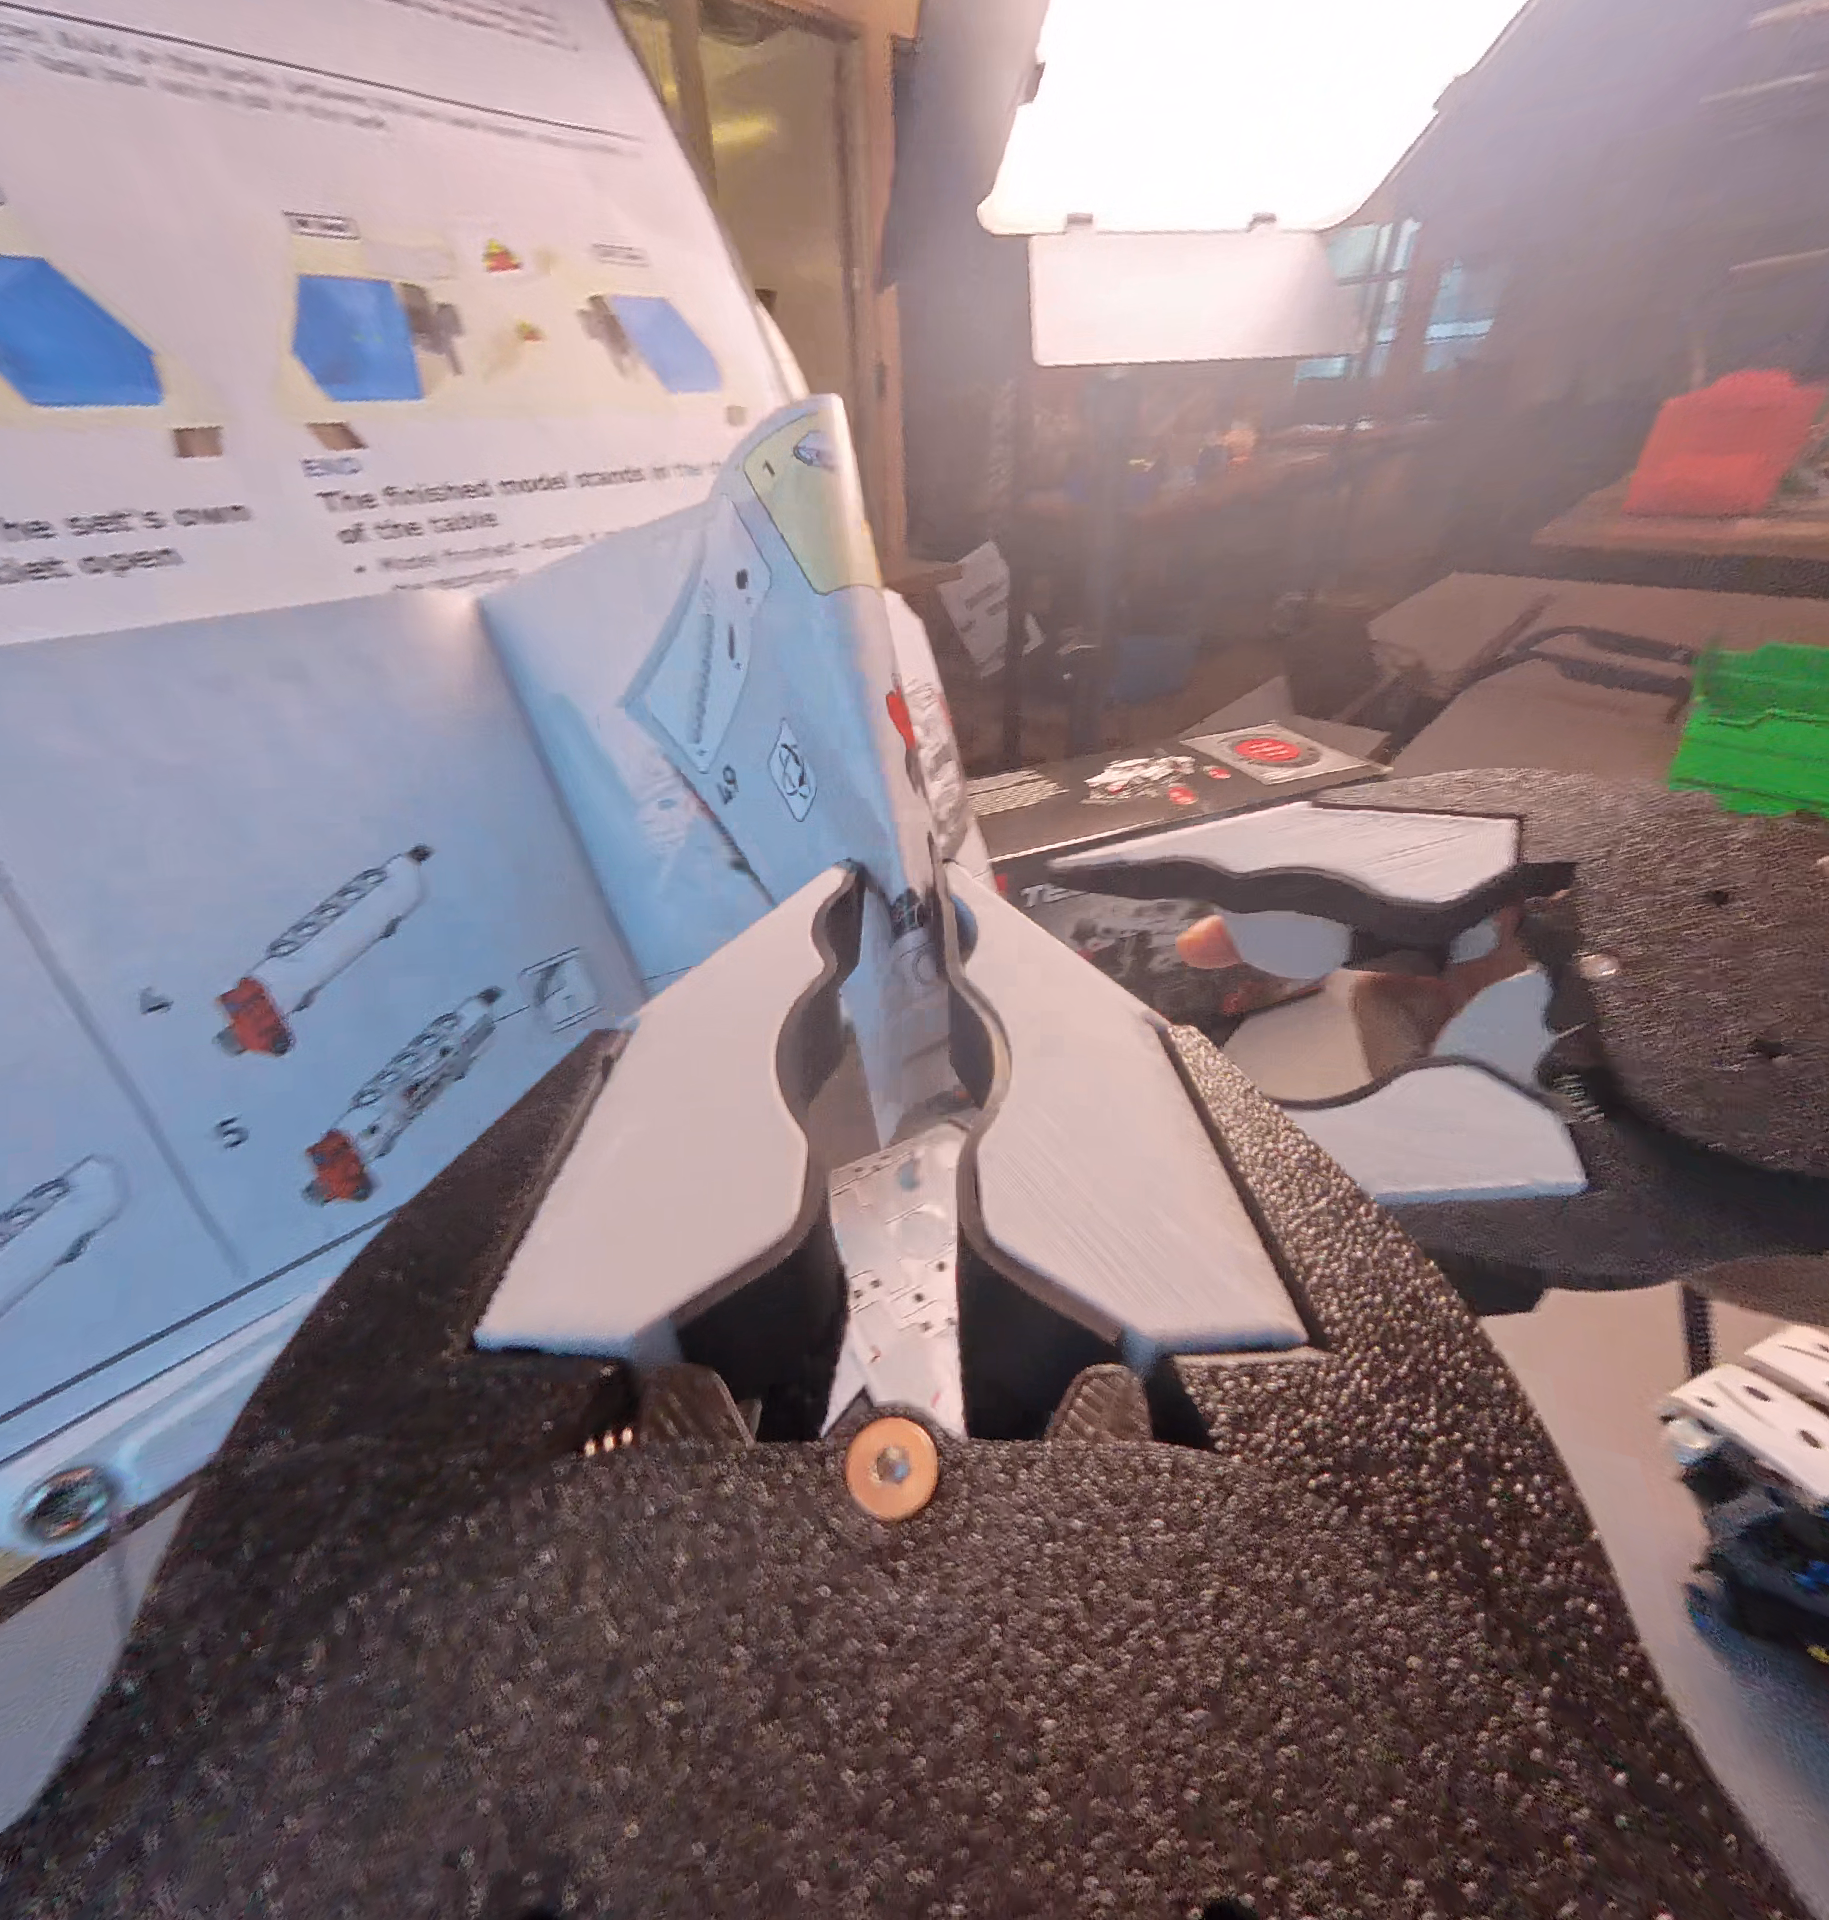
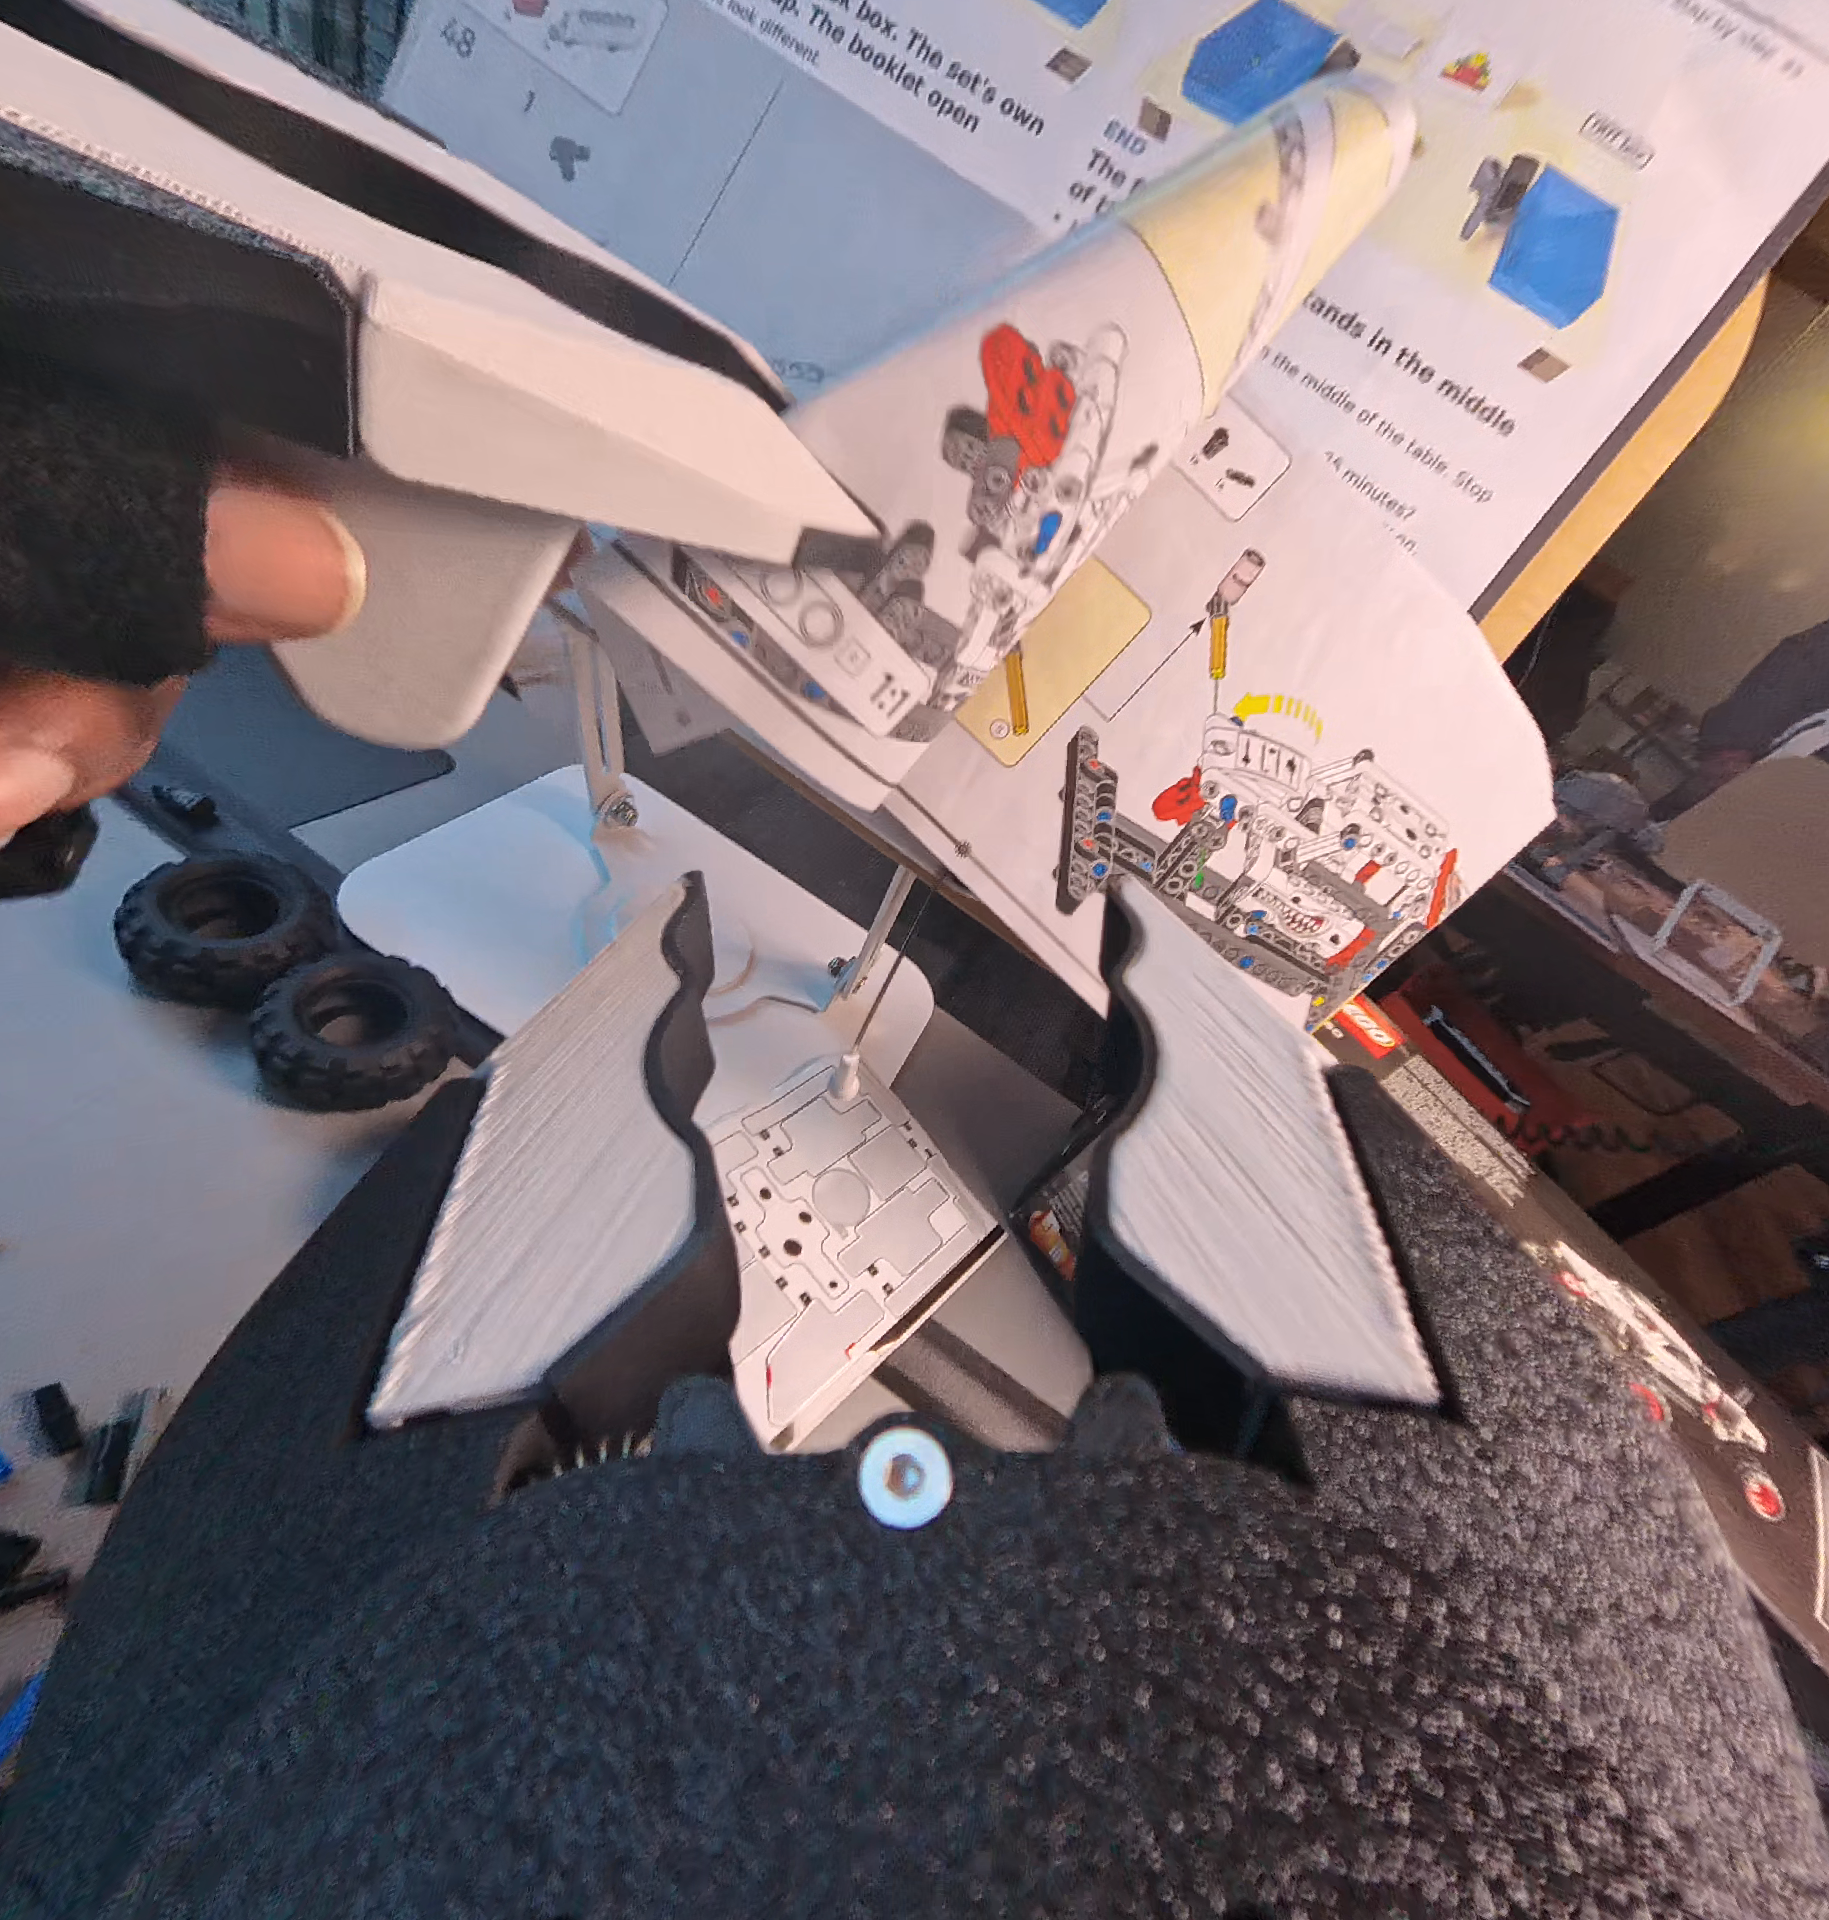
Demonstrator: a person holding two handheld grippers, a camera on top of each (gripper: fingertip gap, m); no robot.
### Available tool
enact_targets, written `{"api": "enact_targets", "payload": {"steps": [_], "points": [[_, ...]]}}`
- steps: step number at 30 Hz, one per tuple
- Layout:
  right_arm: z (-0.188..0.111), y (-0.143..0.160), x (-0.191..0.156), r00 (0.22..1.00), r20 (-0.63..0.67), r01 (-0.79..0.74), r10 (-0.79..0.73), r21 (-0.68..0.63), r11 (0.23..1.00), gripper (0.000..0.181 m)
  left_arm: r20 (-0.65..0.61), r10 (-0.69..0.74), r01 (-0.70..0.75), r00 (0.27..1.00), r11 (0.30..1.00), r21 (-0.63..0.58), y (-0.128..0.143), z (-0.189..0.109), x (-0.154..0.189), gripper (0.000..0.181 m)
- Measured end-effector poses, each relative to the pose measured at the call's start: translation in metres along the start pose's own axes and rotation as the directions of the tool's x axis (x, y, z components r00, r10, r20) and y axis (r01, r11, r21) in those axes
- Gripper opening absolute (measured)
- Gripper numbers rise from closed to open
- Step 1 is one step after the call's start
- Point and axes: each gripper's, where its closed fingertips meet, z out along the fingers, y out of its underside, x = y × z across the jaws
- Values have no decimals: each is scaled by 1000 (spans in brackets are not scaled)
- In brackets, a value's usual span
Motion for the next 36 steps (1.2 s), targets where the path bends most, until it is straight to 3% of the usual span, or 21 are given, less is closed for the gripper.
{"api": "enact_targets", "payload": {"steps": [2, 4, 6, 10, 13, 16, 19, 23, 25, 28, 32, 36], "points": [[8, -7, 9, 998, -55, -17, 18, 20, 1000, 83, -119, -59, 60, 991, 998, 5, -8, 7, 25, 19], [13, -14, 26, 990, -114, -73, 79, 58, 996, 79, -243, -102, 112, 965, 993, 26, -22, 6, 48, 28], [14, -16, 44, 970, -130, -195, 206, 97, 976, 72, -270, -87, 109, 959, 992, 68, -35, -1, 53, 32], [14, 2, 82, 919, -169, -345, 356, 90, 934, 62, -109, -11, 23, 994, 994, 108, -38, -19, 10, 28], [18, 26, 113, 911, -262, -324, 318, 22, 946, 59, 44, -27, 27, 999, 1000, 9, -14, -22, -34, 27], [21, 51, 134, 910, -326, -298, 254, -89, 951, 59, 115, 65, -50, 991, 991, -124, 15, -15, -53, 27], [7, 44, 145, 882, -375, -318, 285, -28, 948, 49, 108, 221, -197, 969, 959, -202, 29, -5, -53, 23], [-11, 3, 112, 901, -247, -331, 356, 138, 933, 29, 73, 316, -289, 946, 924, -252, 36, 15, -47, 14], [-5, -23, 61, 953, -2, -297, 302, 179, 938, 0, 90, 333, -298, 939, 914, -276, 37, 23, -50, 11], [12, -29, -6, 914, 293, -318, 282, 82, 944, 0, 120, 349, -294, 929, 897, -331, 43, 32, -57, 5], [52, 8, 18, 978, 80, -189, 194, -63, 980, 0, 177, 377, -292, 909, 879, -377, 50, 33, -74, 0], [61, 12, 54, 986, -34, -167, 165, -73, 983, 0, 207, 418, -314, 885, 861, -400, 50, 26, -85, 0]]}}
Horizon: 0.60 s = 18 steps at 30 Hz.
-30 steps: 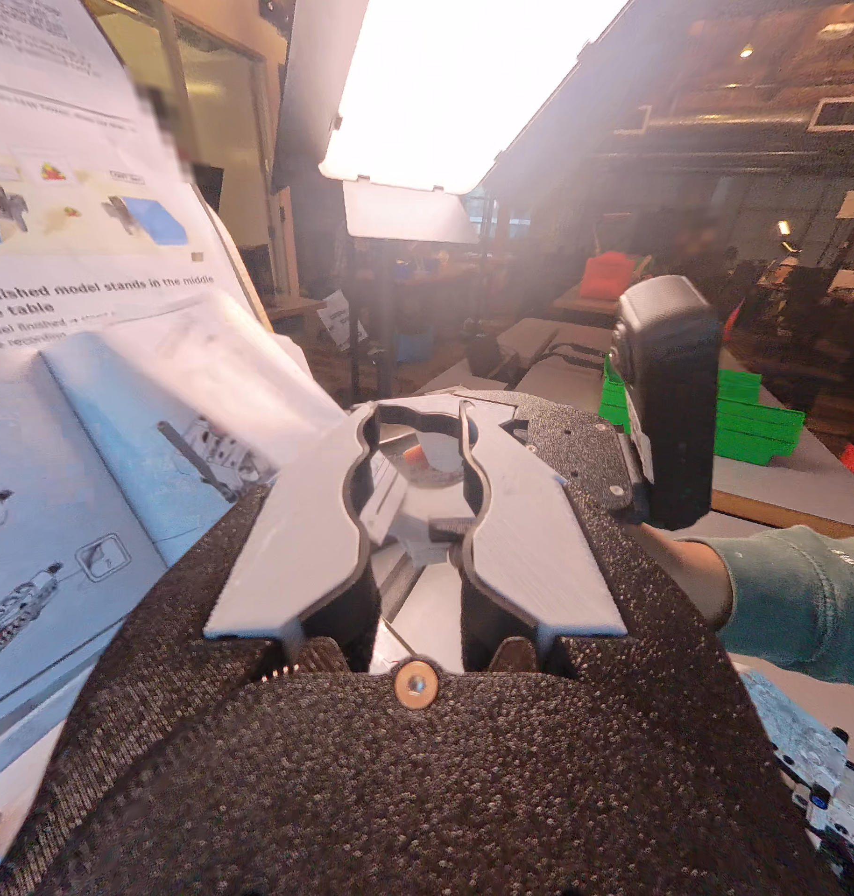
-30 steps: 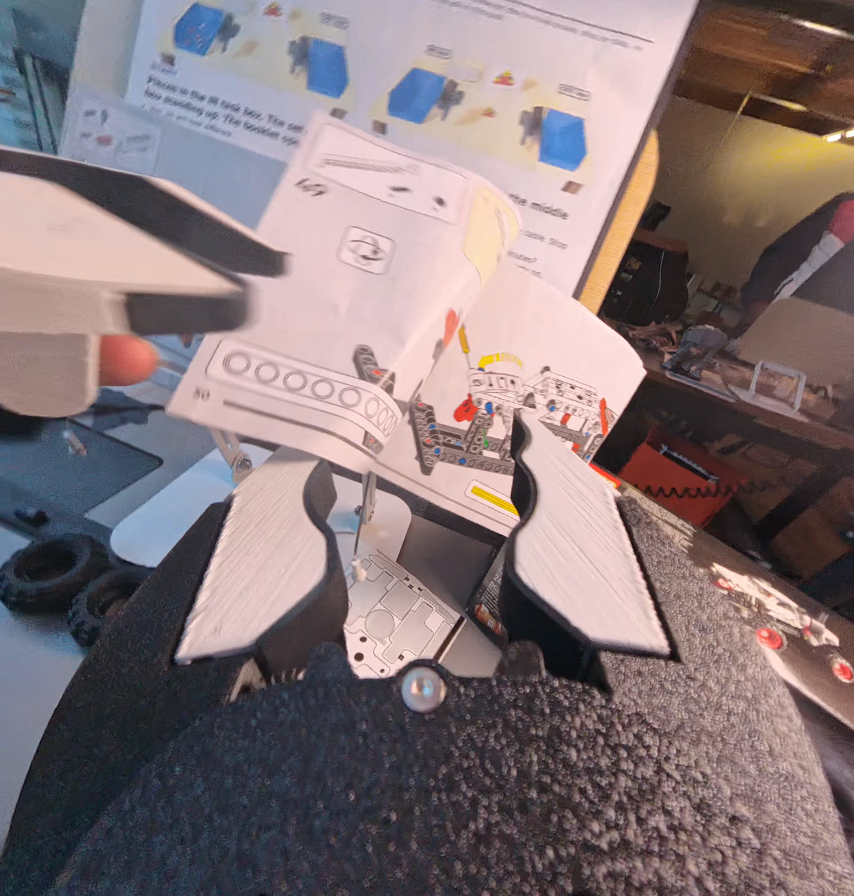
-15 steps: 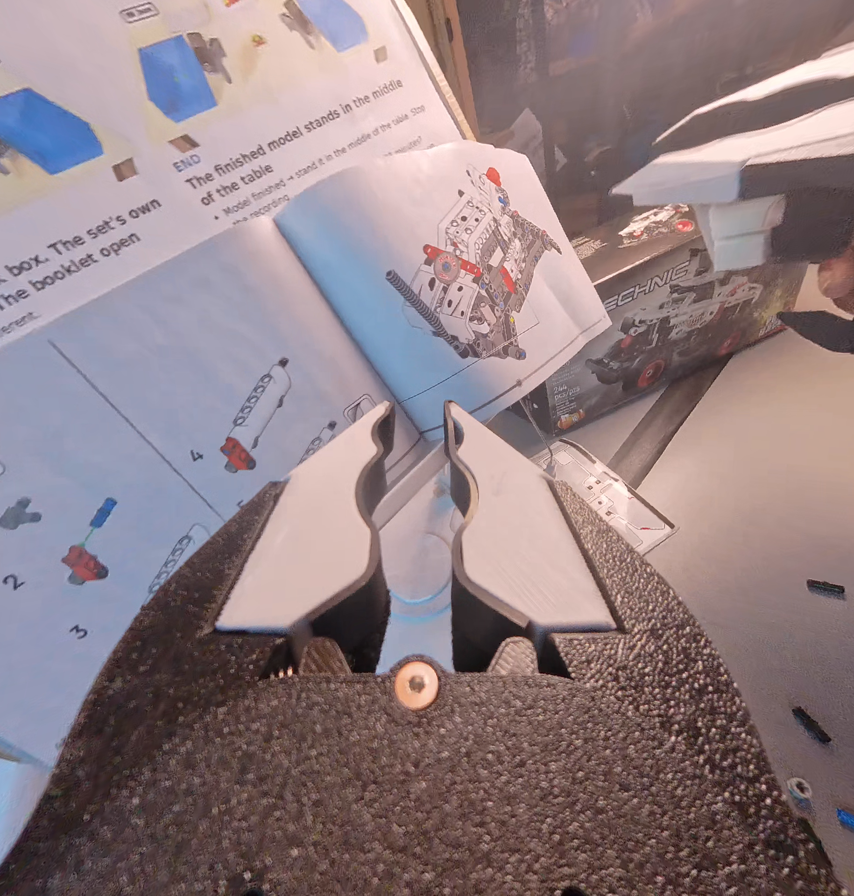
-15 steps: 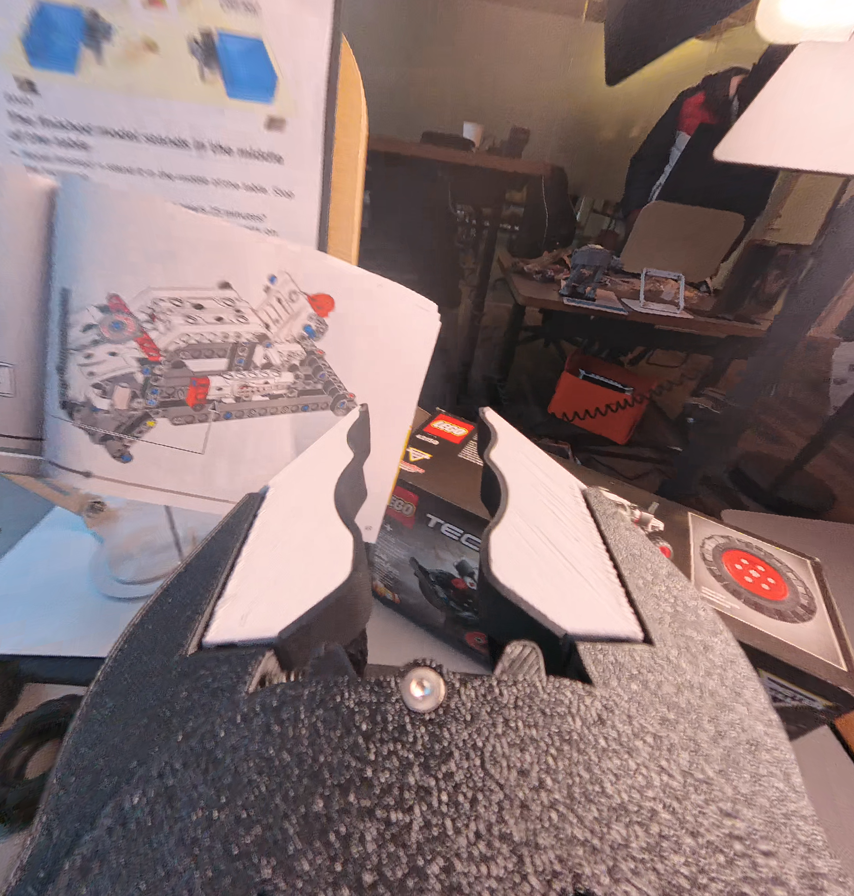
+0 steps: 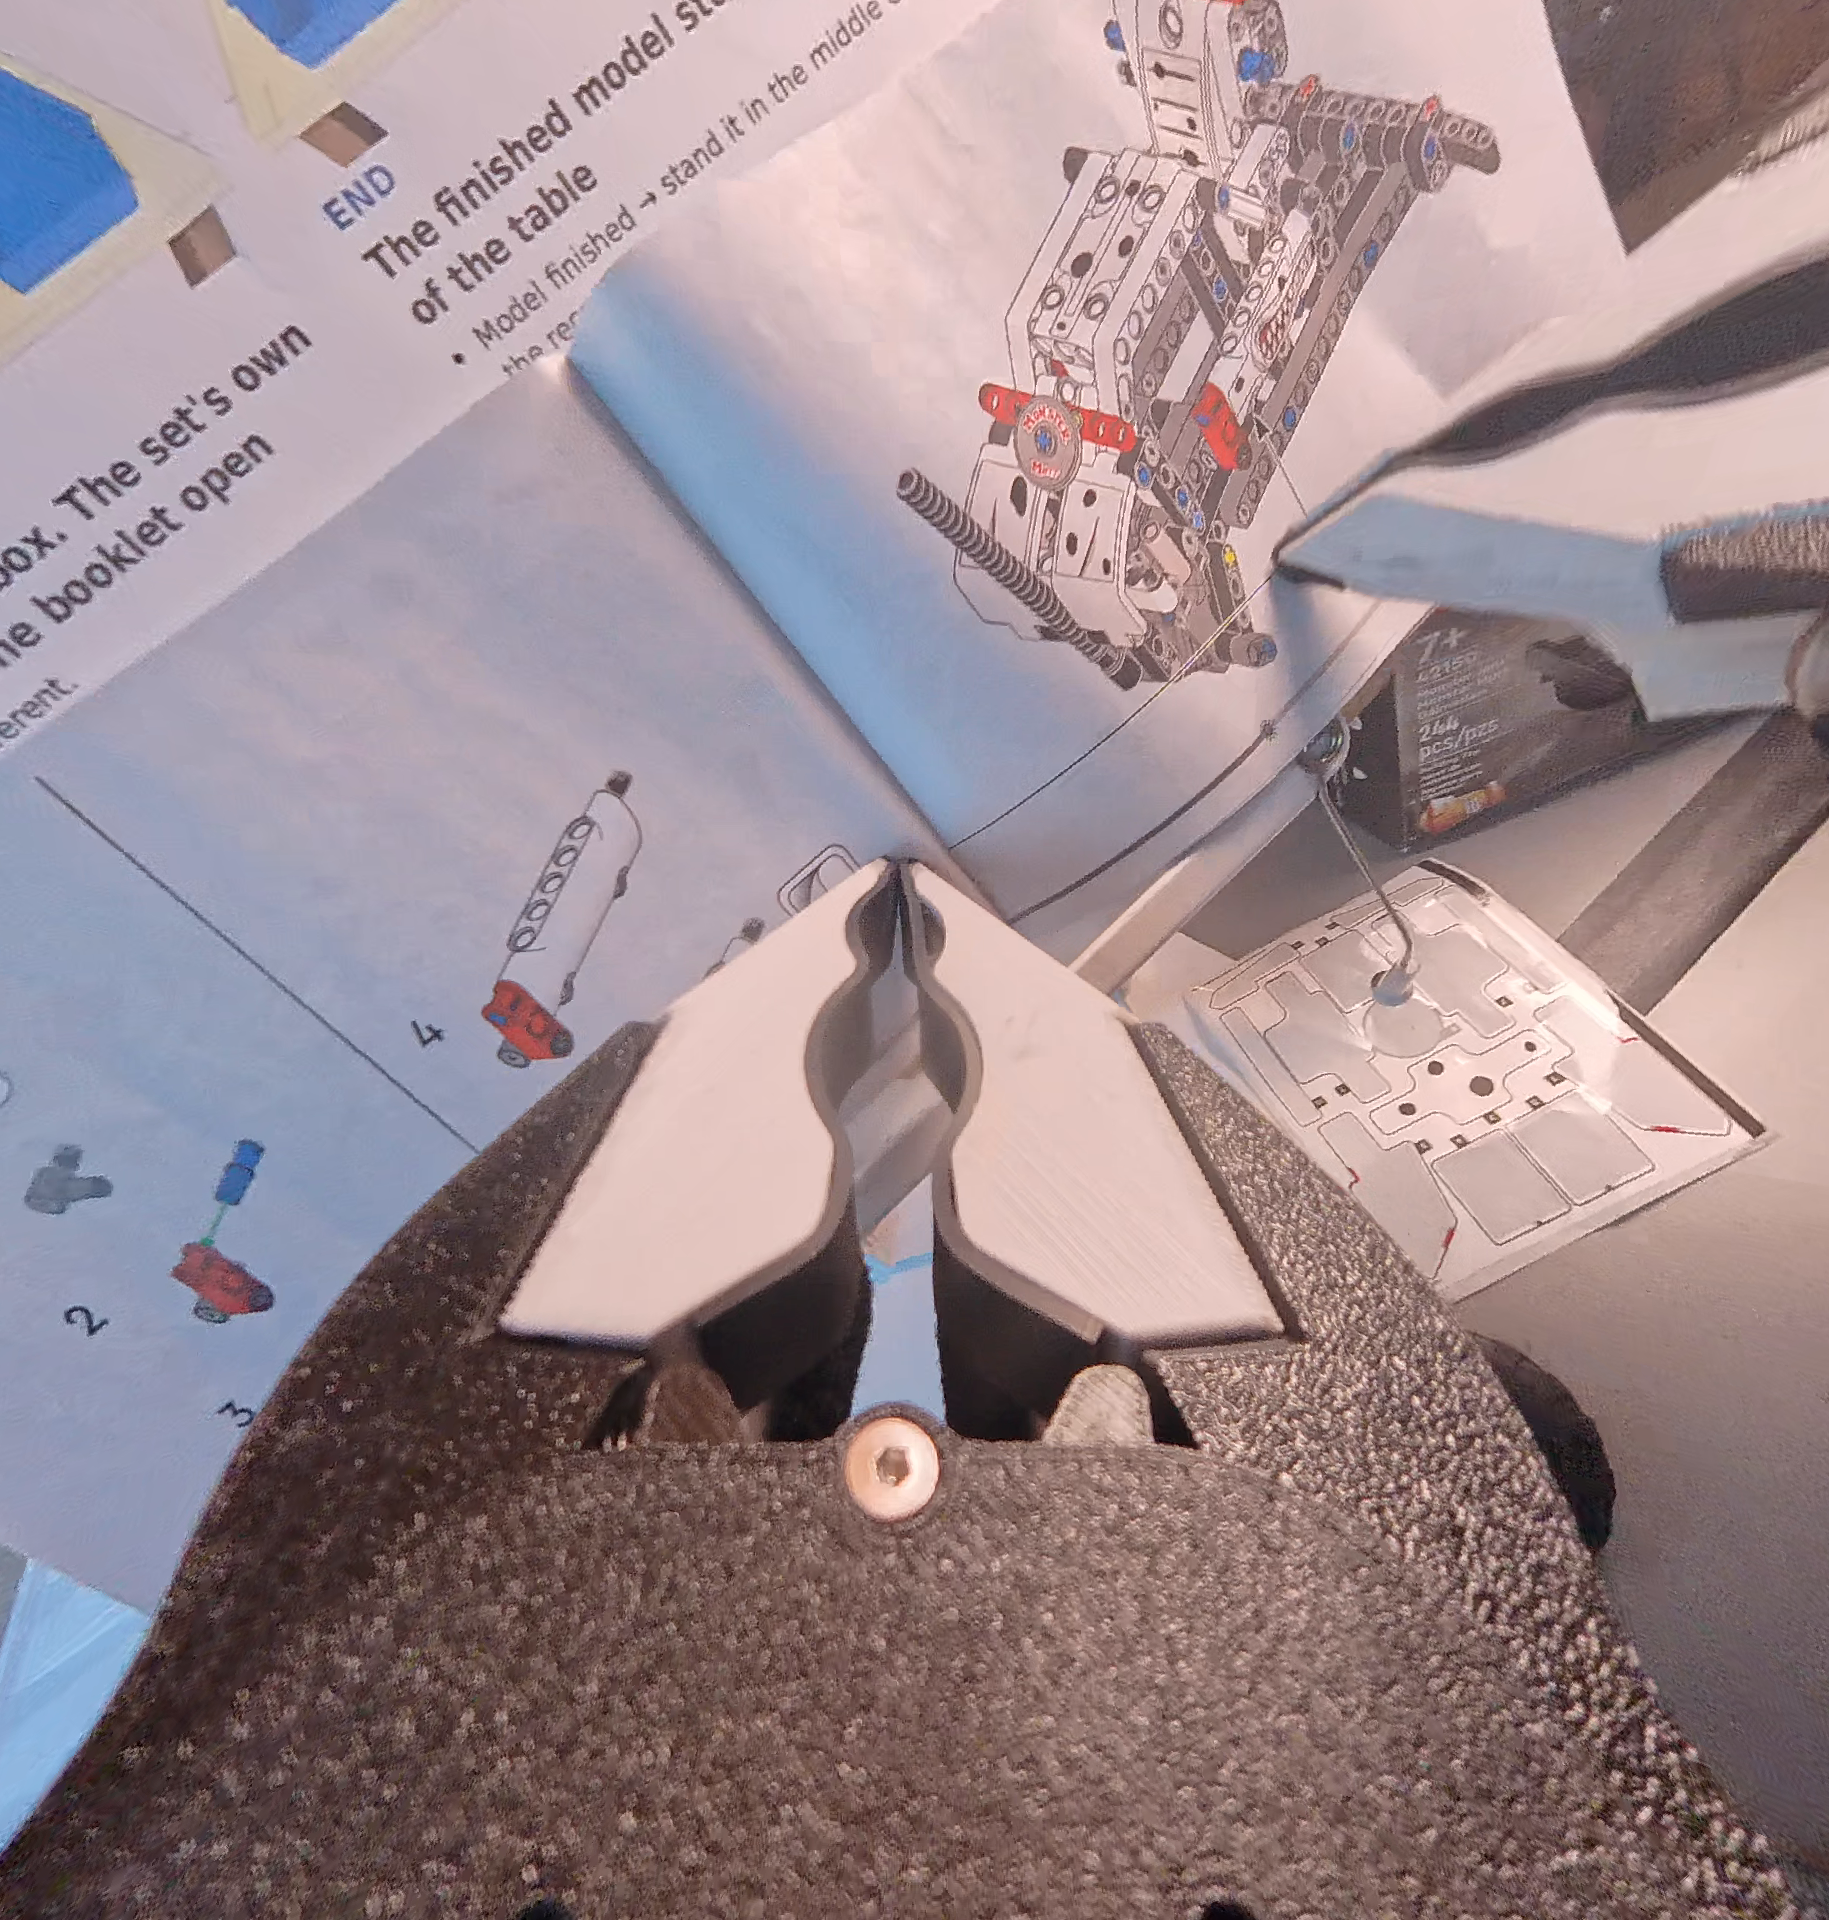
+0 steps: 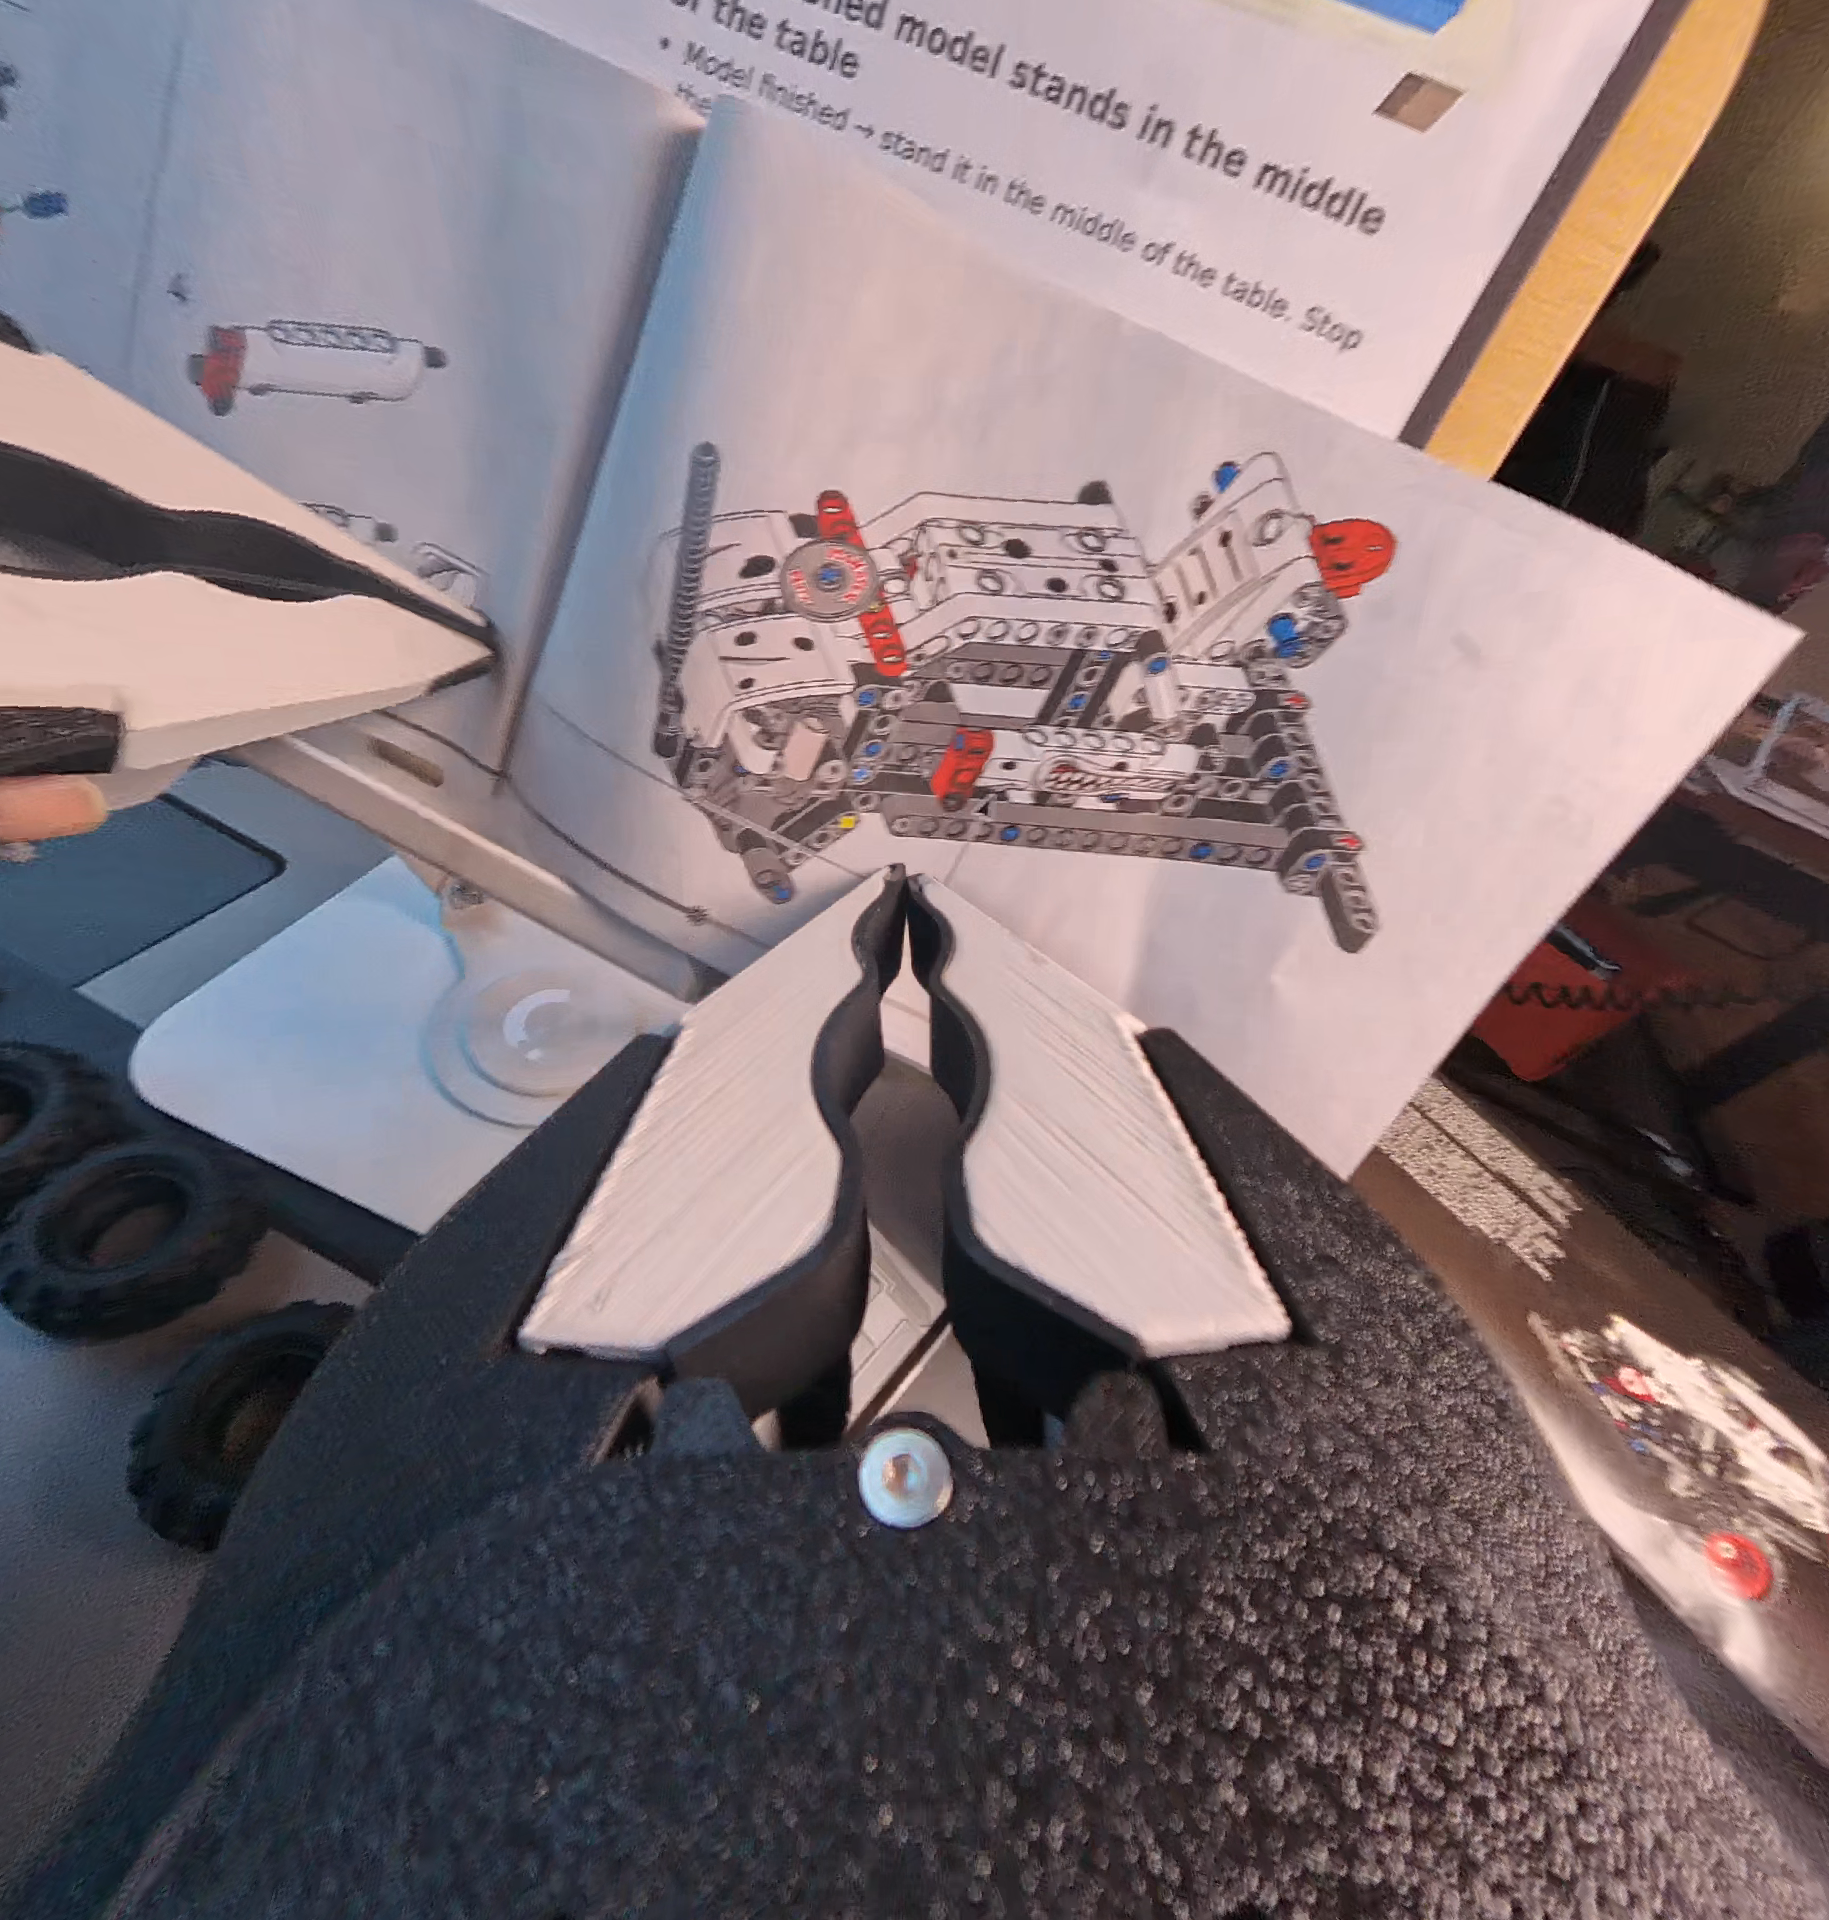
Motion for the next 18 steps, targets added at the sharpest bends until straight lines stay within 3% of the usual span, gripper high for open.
{"api": "enact_targets", "payload": {"steps": [5, 10, 13, 18], "points": [[4, 1, 7, 1000, 8, -1, 1, -21, 1000, 0, 34, -20, 21, 999, 1000, -20, 10, -6, -9, 0], [14, -22, 12, 979, -64, 198, -196, 27, 980, 0, 76, 2, 2, 997, 999, -42, 14, -8, -16, 0], [16, -26, 11, 989, -53, 139, -138, 17, 990, 0, 74, 4, 0, 997, 999, -46, 14, -8, -16, 0], [2, 6, 12, 994, -100, 30, -34, -49, 998, 0, 78, 33, -30, 996, 999, -35, 19, -11, -15, 0]]}}
